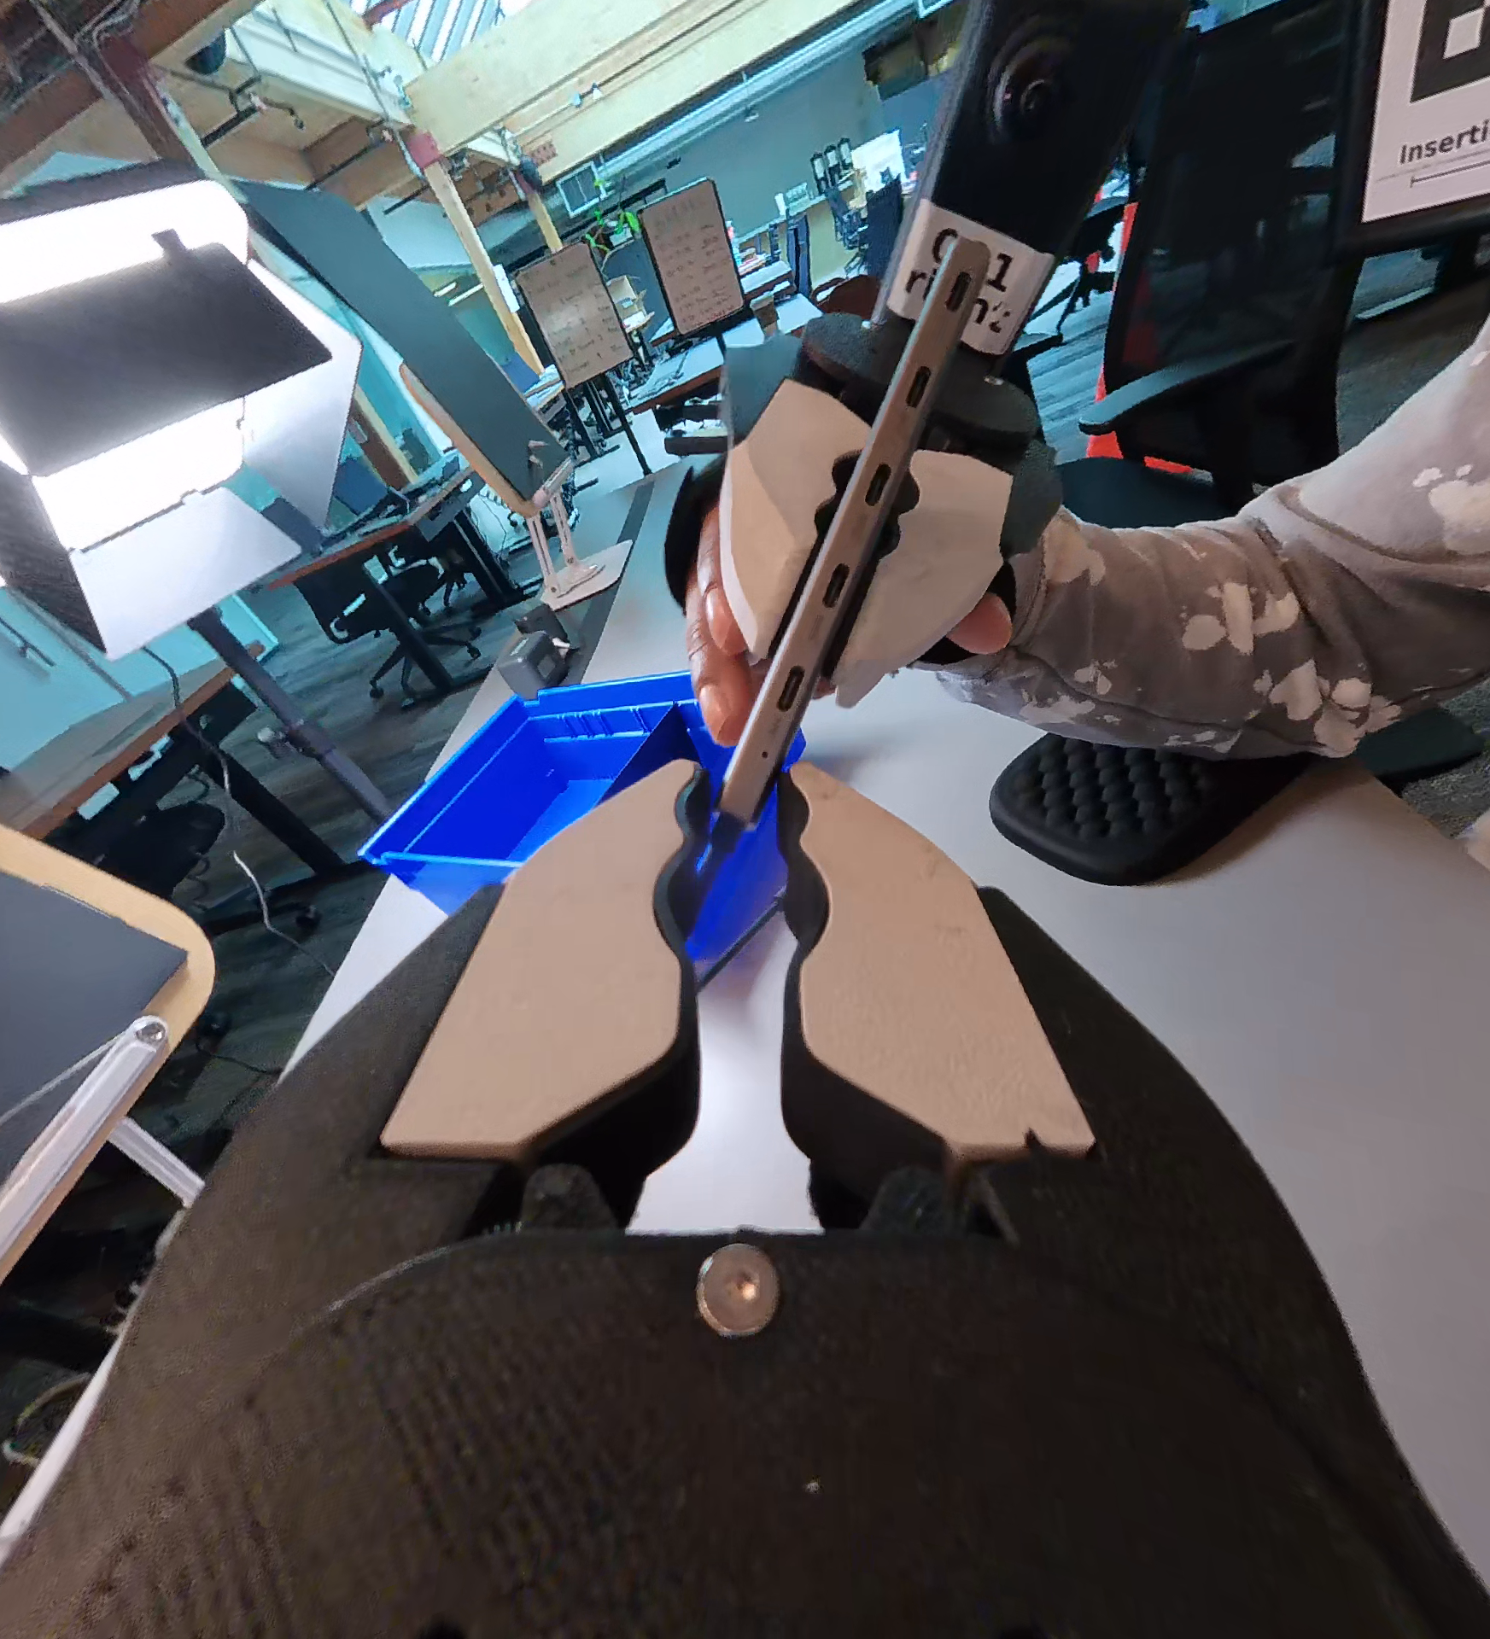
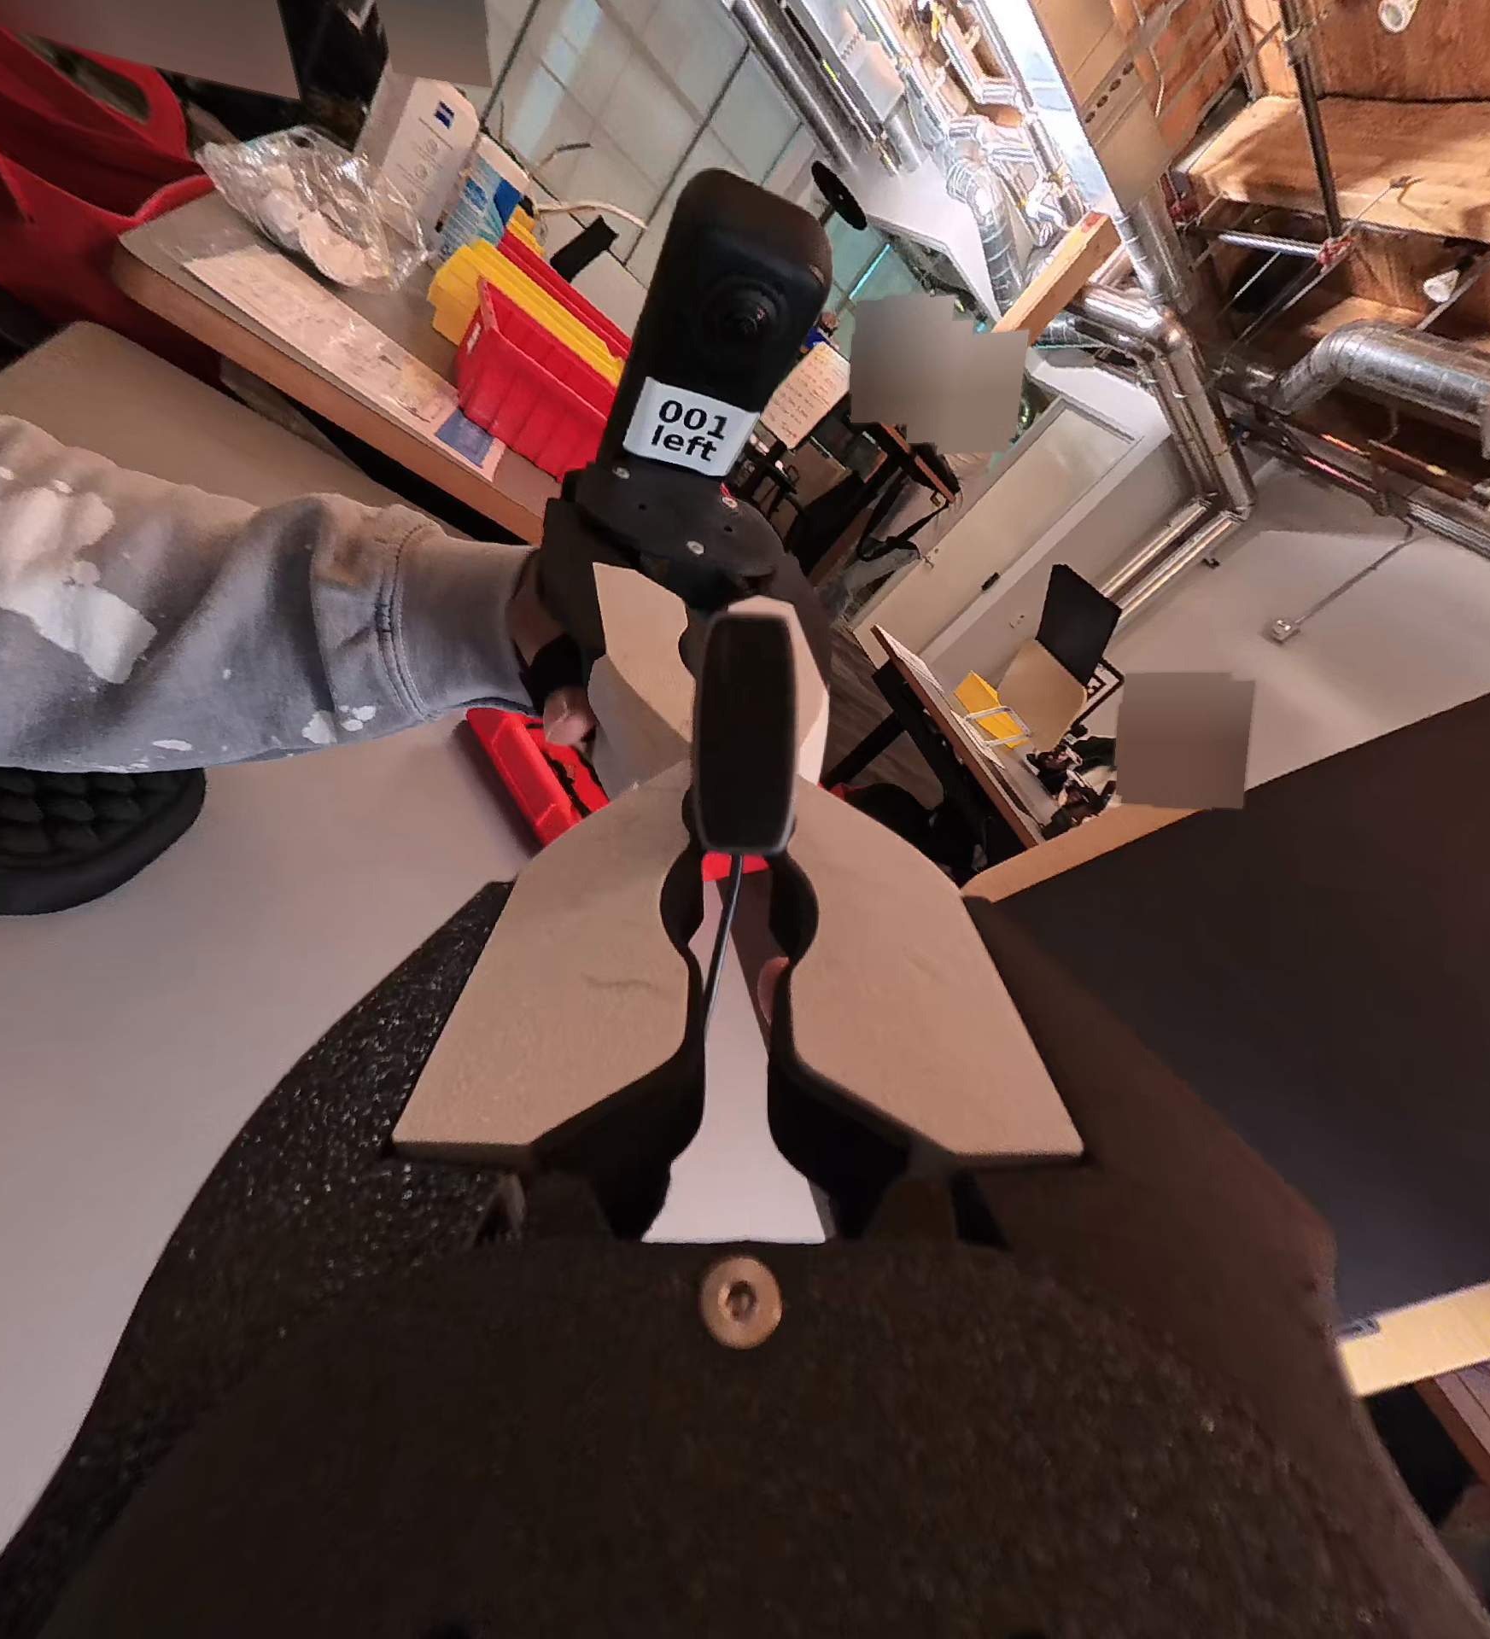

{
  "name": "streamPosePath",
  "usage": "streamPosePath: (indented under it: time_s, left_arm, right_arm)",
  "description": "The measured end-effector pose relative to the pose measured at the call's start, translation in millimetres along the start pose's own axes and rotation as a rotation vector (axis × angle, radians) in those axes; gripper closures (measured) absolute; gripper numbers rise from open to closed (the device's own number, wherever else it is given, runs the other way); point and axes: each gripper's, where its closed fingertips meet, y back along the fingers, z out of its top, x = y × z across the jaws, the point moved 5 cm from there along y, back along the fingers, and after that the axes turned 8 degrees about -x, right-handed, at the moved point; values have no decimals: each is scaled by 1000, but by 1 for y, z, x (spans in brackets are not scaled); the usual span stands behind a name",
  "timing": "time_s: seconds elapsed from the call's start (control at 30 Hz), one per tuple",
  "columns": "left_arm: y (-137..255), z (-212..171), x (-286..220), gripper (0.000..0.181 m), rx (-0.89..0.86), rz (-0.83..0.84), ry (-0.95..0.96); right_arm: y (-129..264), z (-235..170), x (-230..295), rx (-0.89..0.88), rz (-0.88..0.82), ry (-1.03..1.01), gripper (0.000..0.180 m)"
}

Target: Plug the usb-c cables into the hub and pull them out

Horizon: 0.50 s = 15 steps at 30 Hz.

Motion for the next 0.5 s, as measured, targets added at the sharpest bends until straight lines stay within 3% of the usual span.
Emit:
streamPosePath:
  time_s: [0.13,0.3,0.5]
  left_arm:
    - [32,-5,30,163,120,203,100]
    - [125,-61,76,158,598,678,331]
    - [195,-136,65,154,917,723,675]
  right_arm:
    - [15,-2,-16,53,-59,-4,170]
    - [33,-13,-33,127,-125,-11,170]
    - [32,-20,-32,161,-123,1,170]
